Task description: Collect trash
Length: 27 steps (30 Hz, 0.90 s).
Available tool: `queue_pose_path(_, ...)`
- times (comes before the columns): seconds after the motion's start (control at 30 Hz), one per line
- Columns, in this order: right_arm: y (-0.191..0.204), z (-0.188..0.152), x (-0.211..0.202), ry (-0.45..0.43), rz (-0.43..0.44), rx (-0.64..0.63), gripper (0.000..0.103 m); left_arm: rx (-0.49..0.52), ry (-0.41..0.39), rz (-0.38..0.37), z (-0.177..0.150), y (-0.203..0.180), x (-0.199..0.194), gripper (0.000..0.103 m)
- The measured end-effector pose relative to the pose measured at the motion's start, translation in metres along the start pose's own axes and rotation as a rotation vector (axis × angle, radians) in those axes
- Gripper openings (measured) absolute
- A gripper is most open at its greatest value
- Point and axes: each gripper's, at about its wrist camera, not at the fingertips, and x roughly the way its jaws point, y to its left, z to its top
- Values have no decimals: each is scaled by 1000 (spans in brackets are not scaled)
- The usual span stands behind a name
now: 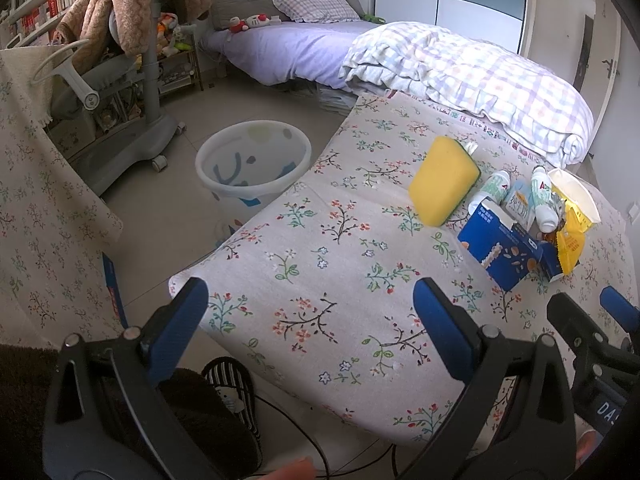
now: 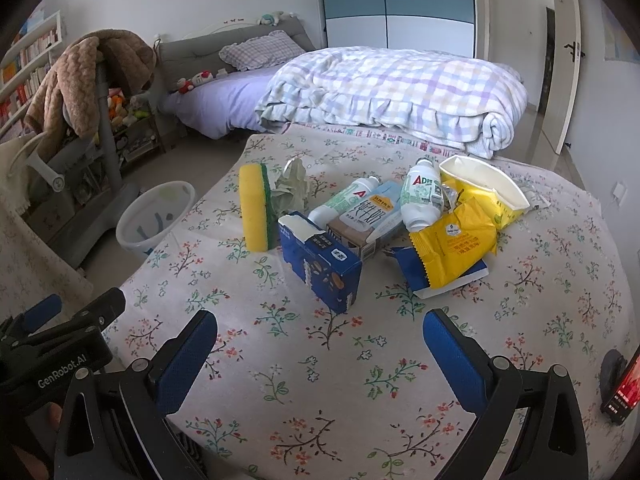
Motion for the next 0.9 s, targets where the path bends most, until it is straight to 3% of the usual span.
queue_pose_path(0.9,1,-3,2,5,1,7,103,-1,-1,2,0,-1,0,102)
